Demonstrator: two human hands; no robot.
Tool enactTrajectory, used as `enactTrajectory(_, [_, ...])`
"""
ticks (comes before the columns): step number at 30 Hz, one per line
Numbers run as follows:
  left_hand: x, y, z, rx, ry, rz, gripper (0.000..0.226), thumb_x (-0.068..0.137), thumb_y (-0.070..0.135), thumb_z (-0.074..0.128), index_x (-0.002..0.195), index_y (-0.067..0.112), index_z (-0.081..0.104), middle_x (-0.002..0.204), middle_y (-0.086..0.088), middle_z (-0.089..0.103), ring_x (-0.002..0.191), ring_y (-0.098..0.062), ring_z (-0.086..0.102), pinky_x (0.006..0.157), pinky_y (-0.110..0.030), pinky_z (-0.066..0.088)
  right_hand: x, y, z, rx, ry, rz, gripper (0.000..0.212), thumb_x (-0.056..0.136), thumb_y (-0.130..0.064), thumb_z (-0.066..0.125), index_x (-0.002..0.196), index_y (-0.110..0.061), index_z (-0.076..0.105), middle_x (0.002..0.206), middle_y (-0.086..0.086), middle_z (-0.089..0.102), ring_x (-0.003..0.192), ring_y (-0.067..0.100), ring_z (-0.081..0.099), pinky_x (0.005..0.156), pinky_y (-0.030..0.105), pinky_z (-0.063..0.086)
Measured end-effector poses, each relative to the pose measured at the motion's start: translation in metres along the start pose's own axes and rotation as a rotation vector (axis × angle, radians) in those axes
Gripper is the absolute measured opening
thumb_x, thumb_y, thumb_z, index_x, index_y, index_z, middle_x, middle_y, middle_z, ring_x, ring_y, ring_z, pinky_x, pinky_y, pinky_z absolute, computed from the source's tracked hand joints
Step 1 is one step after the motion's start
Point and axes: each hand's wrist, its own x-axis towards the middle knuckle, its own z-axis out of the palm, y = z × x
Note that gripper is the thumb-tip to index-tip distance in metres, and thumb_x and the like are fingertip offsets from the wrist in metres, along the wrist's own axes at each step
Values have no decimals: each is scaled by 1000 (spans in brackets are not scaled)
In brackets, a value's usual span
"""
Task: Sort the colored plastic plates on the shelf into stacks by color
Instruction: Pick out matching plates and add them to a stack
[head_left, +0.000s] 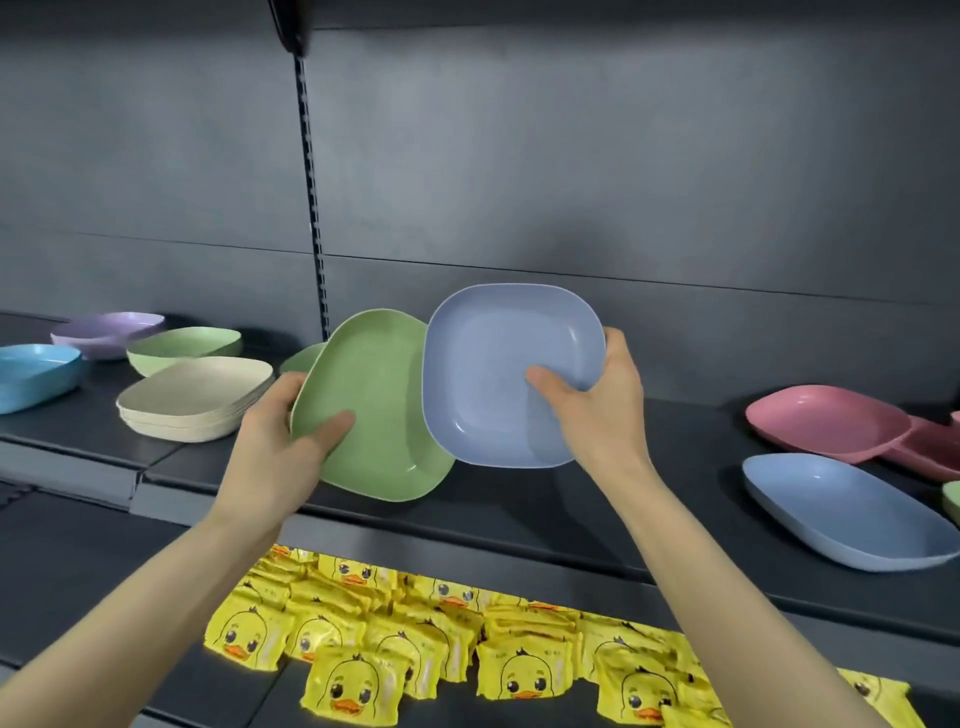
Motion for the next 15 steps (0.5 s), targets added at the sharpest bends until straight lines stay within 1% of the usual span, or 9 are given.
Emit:
enactTrajectory(2, [19, -7, -6, 32, 3, -6, 25, 84, -1, 62, 93, 22, 59, 87, 6, 65, 80, -12, 60, 63, -18, 48, 11, 5, 16, 11, -12, -3, 37, 83, -14, 67, 110, -24, 44, 93, -21, 54, 83, -5, 54, 58, 10, 42])
enactTrajectory(3, [30, -11, -10, 49, 4, -13, 24, 84, -2, 63, 96, 18, 59, 87, 5, 65, 81, -13, 60, 65, -20, 49, 18, 8, 25, 12, -21, -5, 36, 84, -13, 66, 111, -22, 44, 95, -20, 54, 84, -5, 54, 59, 11, 41])
enactTrajectory(6, [66, -22, -20, 90, 8, -27, 27, 82, -2, 65, 105, 9, 57, 89, 0, 65, 85, -21, 60, 75, -32, 52, 40, 17, 56, 13, -41, -7, 34, 85, -11, 62, 111, -23, 43, 95, -19, 53, 84, -4, 54, 62, 12, 40])
enactTrajectory(9, [106, -31, -29, 174, -34, -54, 30, 80, 1, 68, 104, 13, 55, 91, -1, 64, 85, -21, 61, 76, -33, 51, 65, 23, 84, 6, -54, 2, 32, 87, -10, 60, 108, -25, 41, 94, -21, 51, 84, -5, 52, 63, 12, 40])
enactTrajectory(10, [121, -35, -31, 185, -52, -63, 31, 79, 4, 70, 102, 16, 54, 93, -2, 65, 89, -23, 62, 79, -37, 53, 74, 25, 93, -3, -59, 2, 31, 87, -10, 59, 108, -25, 40, 93, -21, 50, 84, -5, 51, 63, 11, 39])
enactTrajectory(12, [147, -44, -34, 203, -61, -76, 33, 77, 9, 71, 103, 18, 53, 102, -4, 65, 99, -28, 62, 88, -48, 50, 91, 30, 108, -18, -74, 7, 30, 88, -10, 57, 107, -24, 40, 92, -20, 49, 83, -4, 51, 63, 11, 39])
enactTrajectory(13, [158, -48, -36, 236, -52, -58, 34, 80, 9, 70, 106, 17, 51, 105, -5, 64, 102, -28, 60, 91, -49, 48, 99, 33, 115, -26, -83, 10, 29, 89, -9, 56, 107, -24, 40, 92, -19, 49, 82, -4, 51, 63, 12, 39])
enactTrajectory(15, [178, -58, -40, 294, -46, -2, 38, 84, 7, 65, 116, 14, 46, 106, -4, 60, 101, -27, 58, 91, -45, 47, 111, 41, 129, -43, -96, 20, 28, 89, -9, 55, 108, -23, 40, 93, -17, 50, 81, -3, 51, 62, 13, 40])
